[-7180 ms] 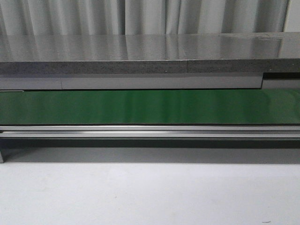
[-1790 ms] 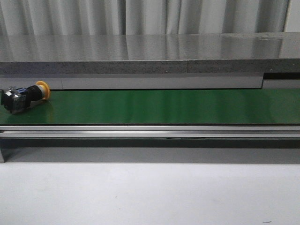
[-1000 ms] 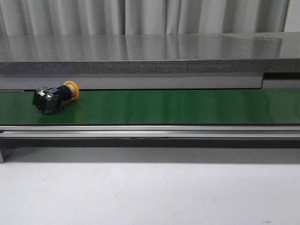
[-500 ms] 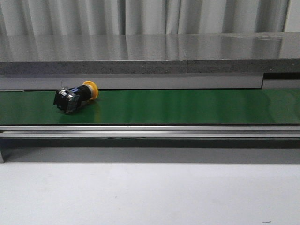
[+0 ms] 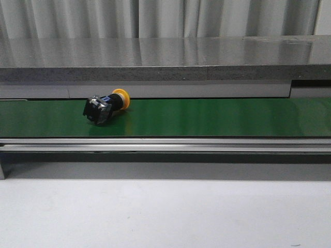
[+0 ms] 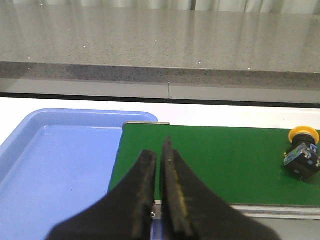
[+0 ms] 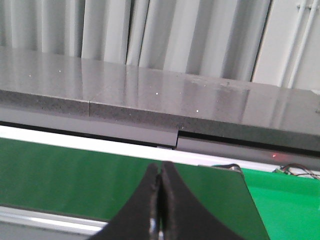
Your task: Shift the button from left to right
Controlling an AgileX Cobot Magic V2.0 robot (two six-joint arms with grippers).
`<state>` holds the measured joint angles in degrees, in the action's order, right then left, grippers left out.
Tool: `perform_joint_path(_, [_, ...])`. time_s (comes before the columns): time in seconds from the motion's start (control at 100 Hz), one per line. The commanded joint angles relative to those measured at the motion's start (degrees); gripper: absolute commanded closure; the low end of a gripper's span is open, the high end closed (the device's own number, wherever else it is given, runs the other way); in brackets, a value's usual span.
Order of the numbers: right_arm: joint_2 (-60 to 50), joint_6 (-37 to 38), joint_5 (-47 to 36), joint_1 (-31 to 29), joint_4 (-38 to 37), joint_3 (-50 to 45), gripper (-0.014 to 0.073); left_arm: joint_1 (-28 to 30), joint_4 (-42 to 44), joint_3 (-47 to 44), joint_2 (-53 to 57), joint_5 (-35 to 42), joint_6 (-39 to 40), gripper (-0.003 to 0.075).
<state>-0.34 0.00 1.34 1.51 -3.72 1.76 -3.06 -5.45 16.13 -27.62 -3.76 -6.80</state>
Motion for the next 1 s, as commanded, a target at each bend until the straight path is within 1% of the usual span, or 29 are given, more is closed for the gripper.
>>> perform_joint_path(0.0, [2.82, 0.00, -1.73, -0.16, 0.83, 5.06, 0.0662, 0.04, -0.34, 1.72, -0.16, 4.13, 0.01, 0.0715])
perform_joint_path(0.14, [10.98, 0.00, 4.89, -0.16, 1.11, 13.19, 0.0662, 0.04, -0.34, 1.72, -0.16, 4.13, 0.01, 0.0715])
perform_joint_path(0.3, [23.76, 0.00, 13.68, -0.16, 1.11, 24.28, 0.0662, 0.04, -0.34, 1.72, -0.16, 4.13, 0.01, 0.0715])
perform_joint_path(0.48, [38.29, 0.00, 20.95, -0.16, 1.11, 35.72, 0.0662, 0.04, -0.34, 1.72, -0.16, 4.13, 0.01, 0.0715])
perform_joint_path(0.63, [48.11, 0.00, 26.09, -0.16, 1.93, 42.94, 0.0662, 0.04, -0.34, 1.72, -0.16, 4.13, 0.01, 0.0715])
perform_joint_path(0.75, [55.09, 0.00, 28.21, -0.16, 4.54, 46.40, 0.0662, 0.04, -0.34, 1.72, -0.16, 4.13, 0.01, 0.0715])
perform_joint_path(0.9, [59.87, 0.00, 28.09, -0.16, 7.87, 46.98, 0.0652, 0.04, -0.34, 1.72, -0.16, 4.13, 0.01, 0.0715])
perform_joint_path(0.95, [60.95, 0.00, 28.43, -0.04, 8.81, 46.98, 0.0613, 0.04, -0.34, 1.72, -0.16, 4.13, 0.01, 0.0715])
perform_joint_path(0.99, [61.44, 0.00, 28.66, -0.04, 9.86, 46.98, 0.0557, 0.04, -0.34, 1.72, -0.16, 4.13, 0.01, 0.0715])
